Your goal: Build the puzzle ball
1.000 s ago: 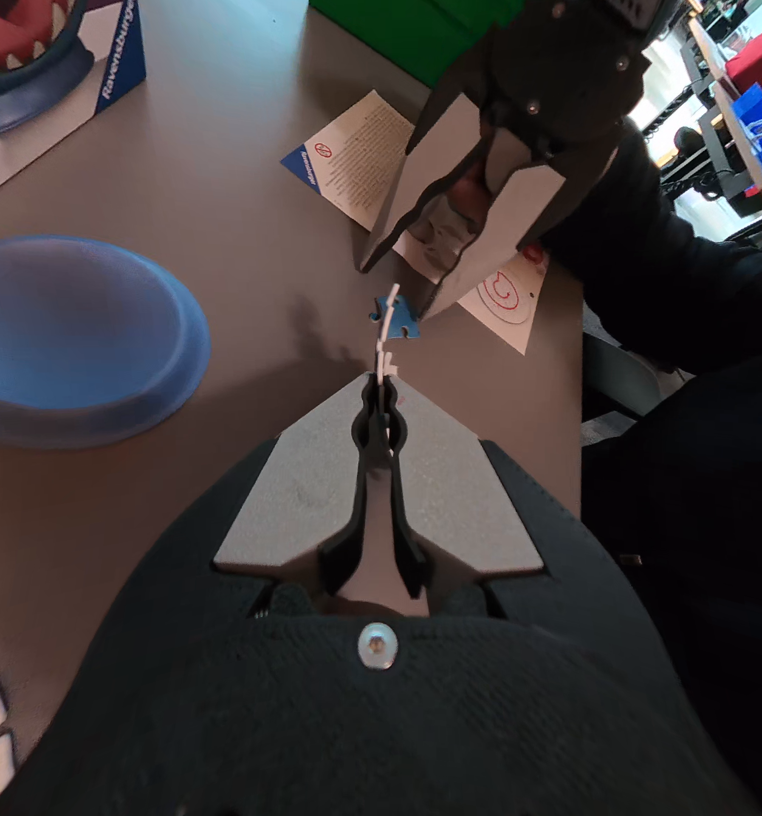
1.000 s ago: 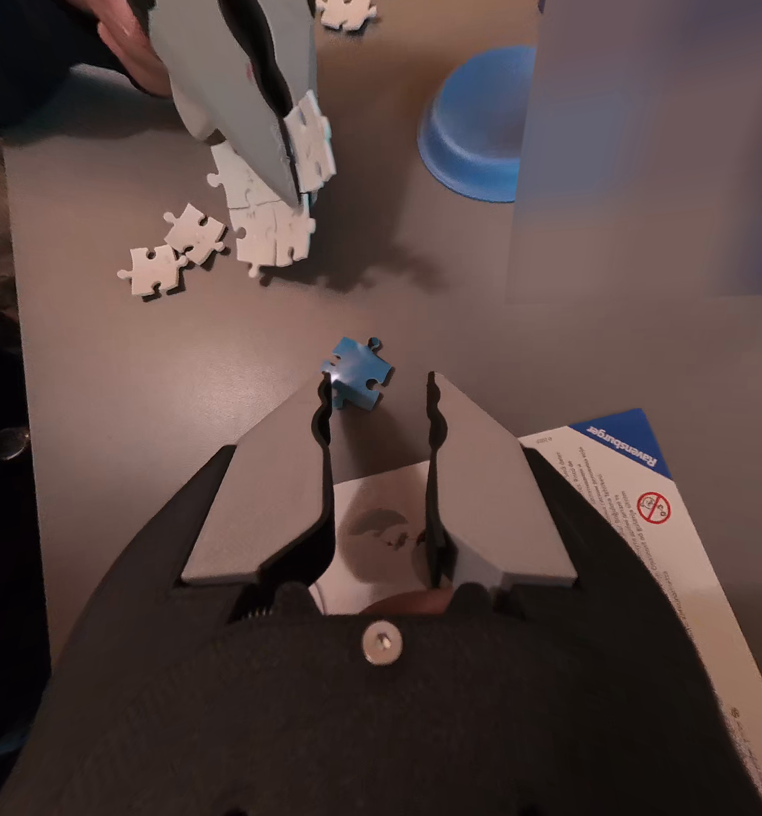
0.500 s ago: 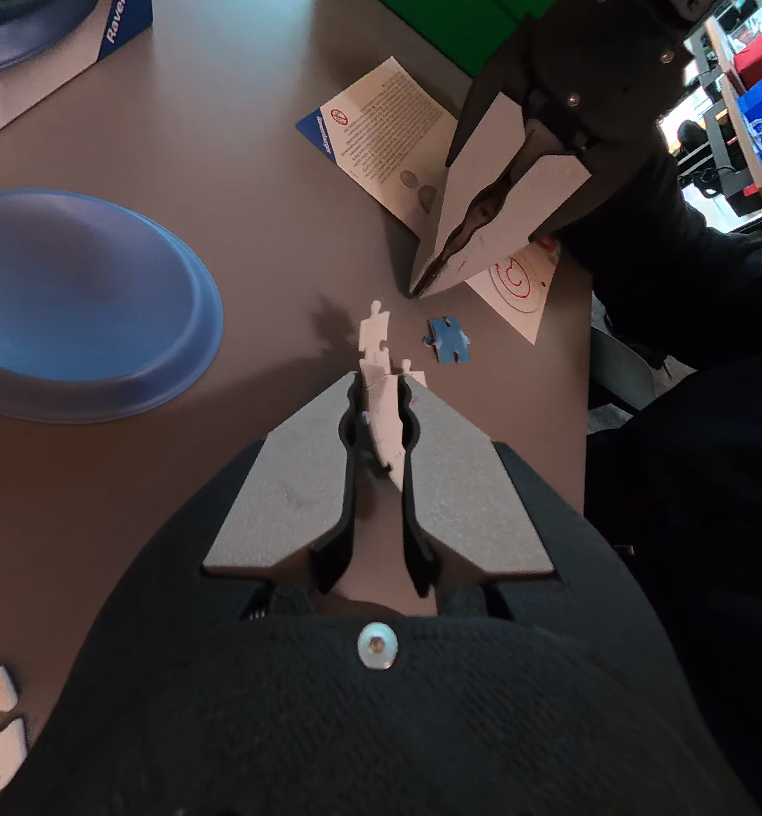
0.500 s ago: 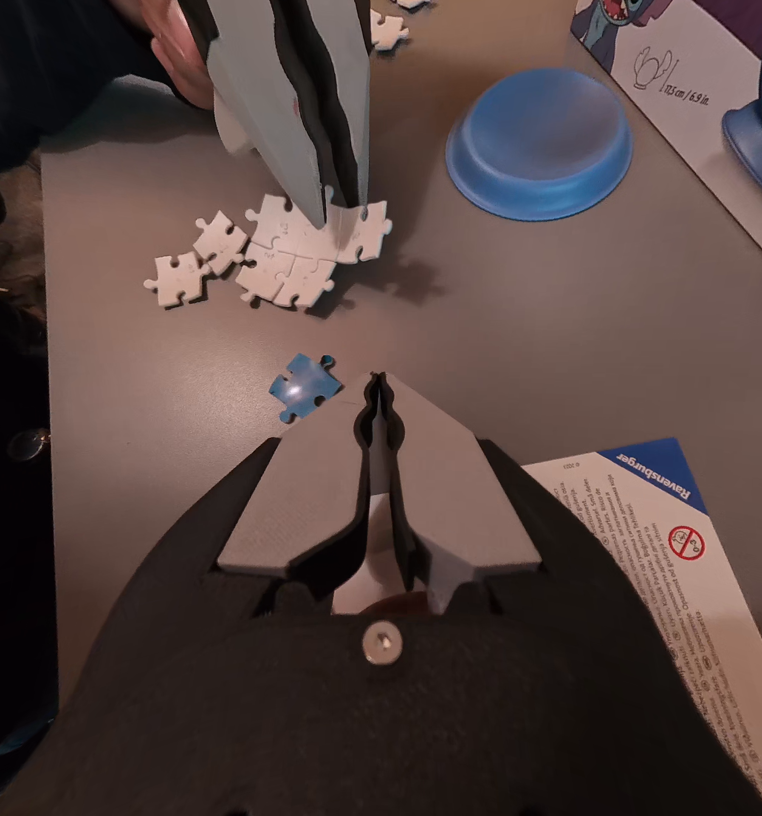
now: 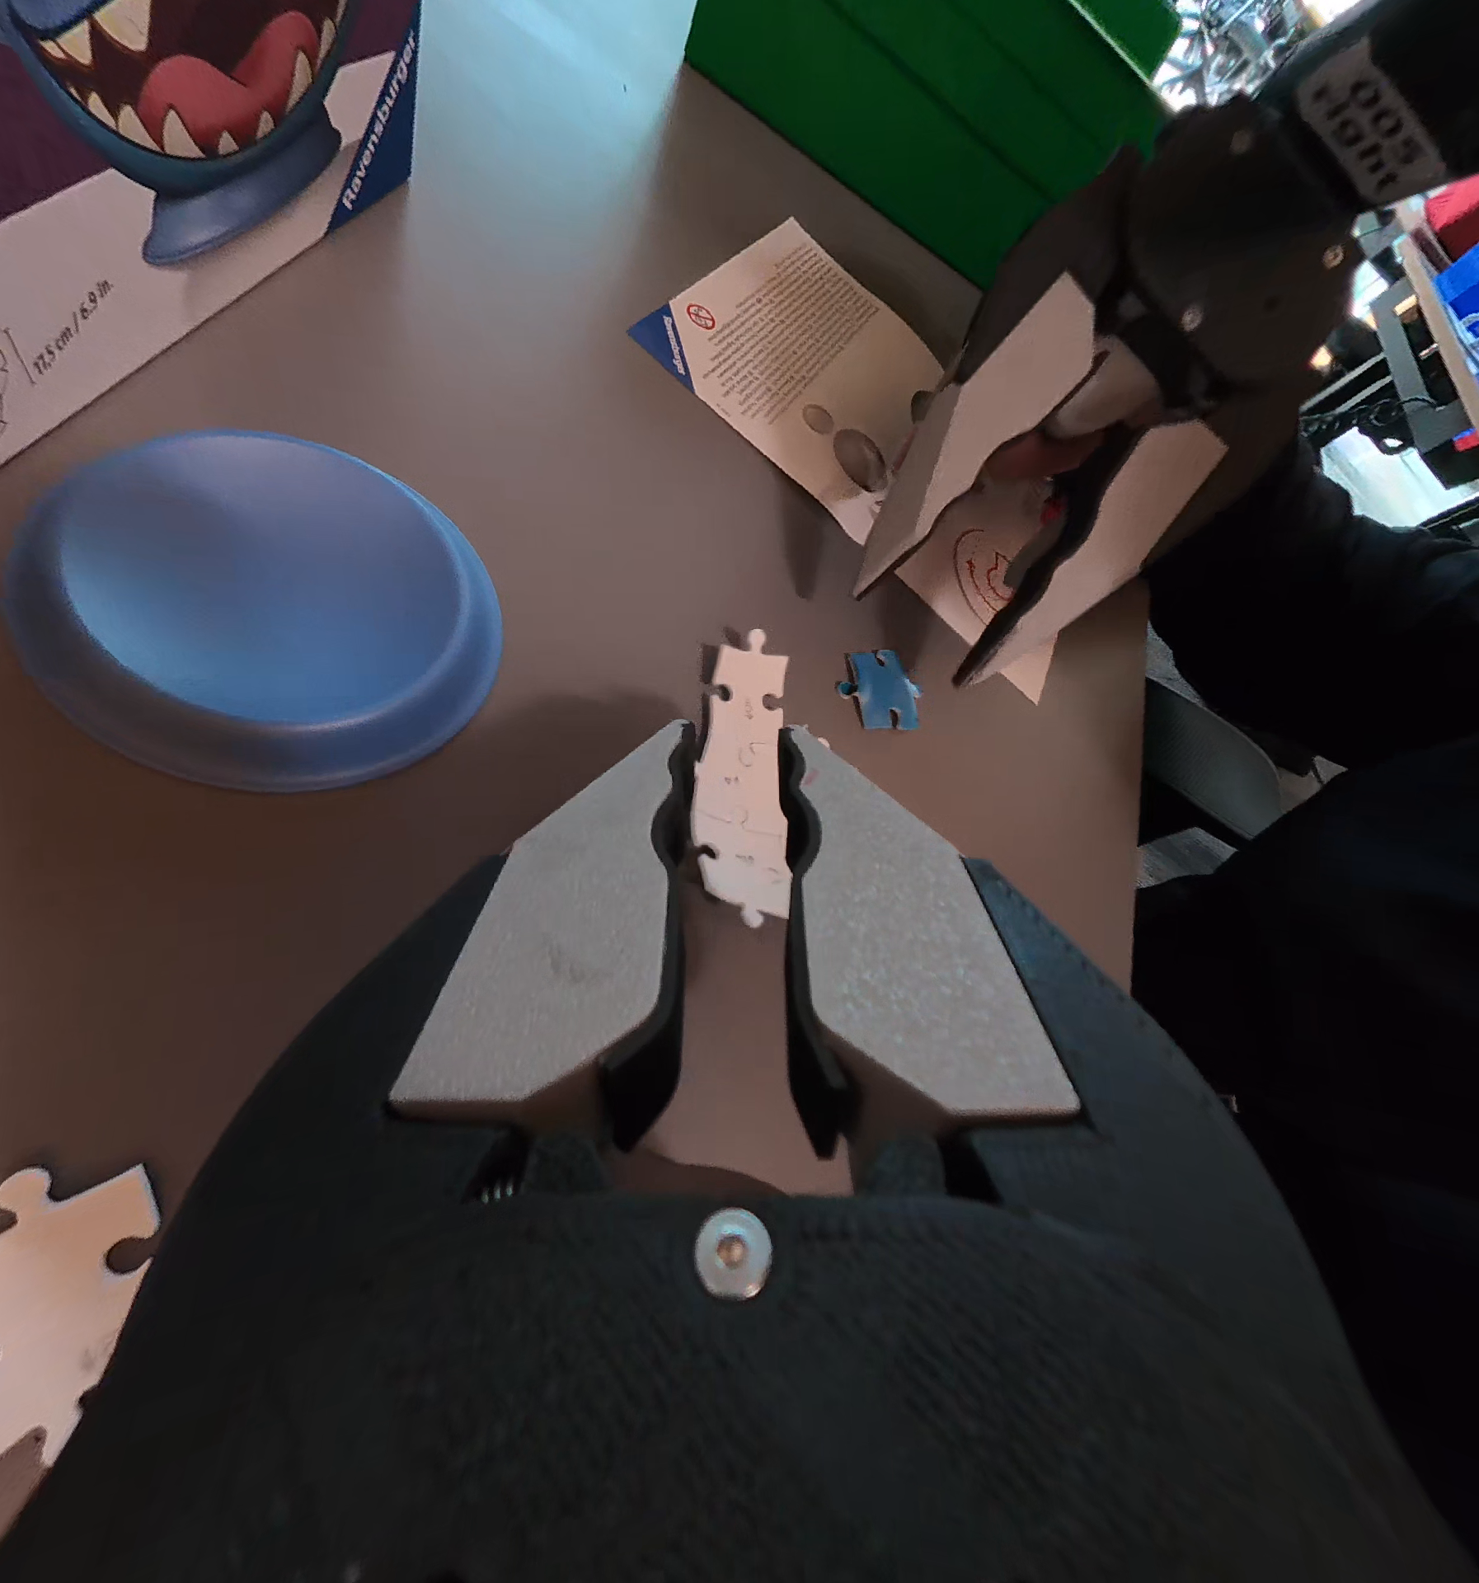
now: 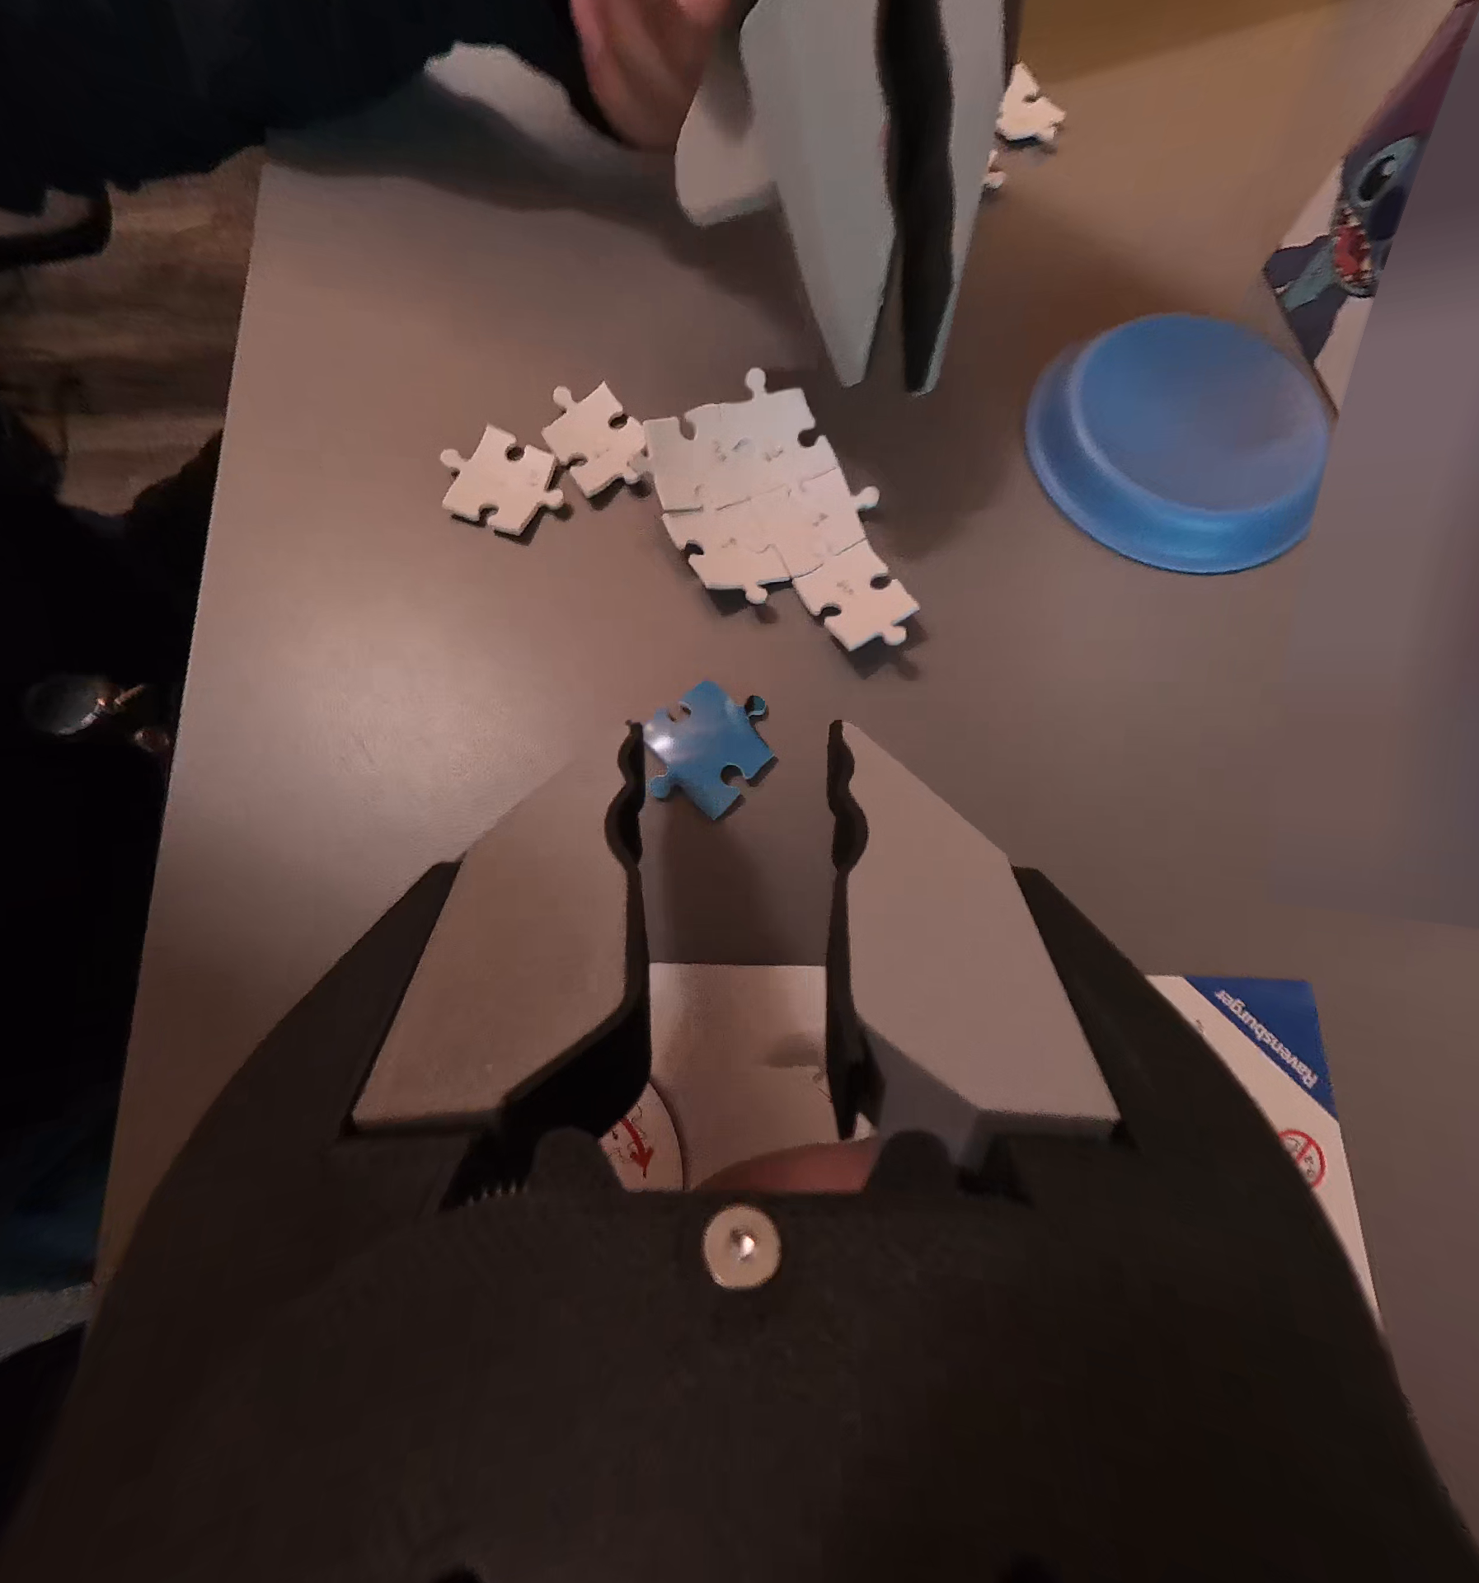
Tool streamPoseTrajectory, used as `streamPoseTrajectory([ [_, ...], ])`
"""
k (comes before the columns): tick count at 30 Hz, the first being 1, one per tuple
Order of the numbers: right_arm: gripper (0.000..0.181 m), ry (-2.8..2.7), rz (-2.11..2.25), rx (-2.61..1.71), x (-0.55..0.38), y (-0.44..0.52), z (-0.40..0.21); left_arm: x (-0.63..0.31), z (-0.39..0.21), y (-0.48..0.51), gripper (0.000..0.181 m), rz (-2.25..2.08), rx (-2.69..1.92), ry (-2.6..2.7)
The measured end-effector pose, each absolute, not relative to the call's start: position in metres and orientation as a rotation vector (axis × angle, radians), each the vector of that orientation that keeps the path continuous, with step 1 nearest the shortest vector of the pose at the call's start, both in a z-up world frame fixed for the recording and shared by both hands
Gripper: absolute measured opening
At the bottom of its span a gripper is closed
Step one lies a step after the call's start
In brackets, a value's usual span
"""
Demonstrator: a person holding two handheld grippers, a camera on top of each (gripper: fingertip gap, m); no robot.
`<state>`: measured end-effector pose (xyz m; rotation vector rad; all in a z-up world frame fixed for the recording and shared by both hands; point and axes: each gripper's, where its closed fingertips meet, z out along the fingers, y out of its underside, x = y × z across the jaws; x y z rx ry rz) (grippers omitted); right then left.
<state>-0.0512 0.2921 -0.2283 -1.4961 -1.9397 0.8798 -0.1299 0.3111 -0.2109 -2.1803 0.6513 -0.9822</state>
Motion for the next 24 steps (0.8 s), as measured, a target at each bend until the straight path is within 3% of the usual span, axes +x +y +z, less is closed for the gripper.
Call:
streamPoseTrajectory([
  [4,0.049,-2.021,0.777,-1.467,-0.050,0.290,-0.245,-0.130,-0.210,0.310,0.018,-0.982,-2.179,0.653],
  [10,0.027,-2.057,0.871,-1.423,-0.054,0.279,-0.247,-0.124,-0.214,0.304,0.018,-0.961,-2.189,0.715],
  [18,0.025,-2.039,0.851,-1.396,-0.056,0.281,-0.244,-0.110,-0.204,0.292,0.018,-0.988,-2.124,0.811],
  [24,0.025,-1.903,1.073,-1.416,-0.058,0.281,-0.214,-0.098,-0.204,0.291,0.018,-0.787,-2.048,0.956],
])
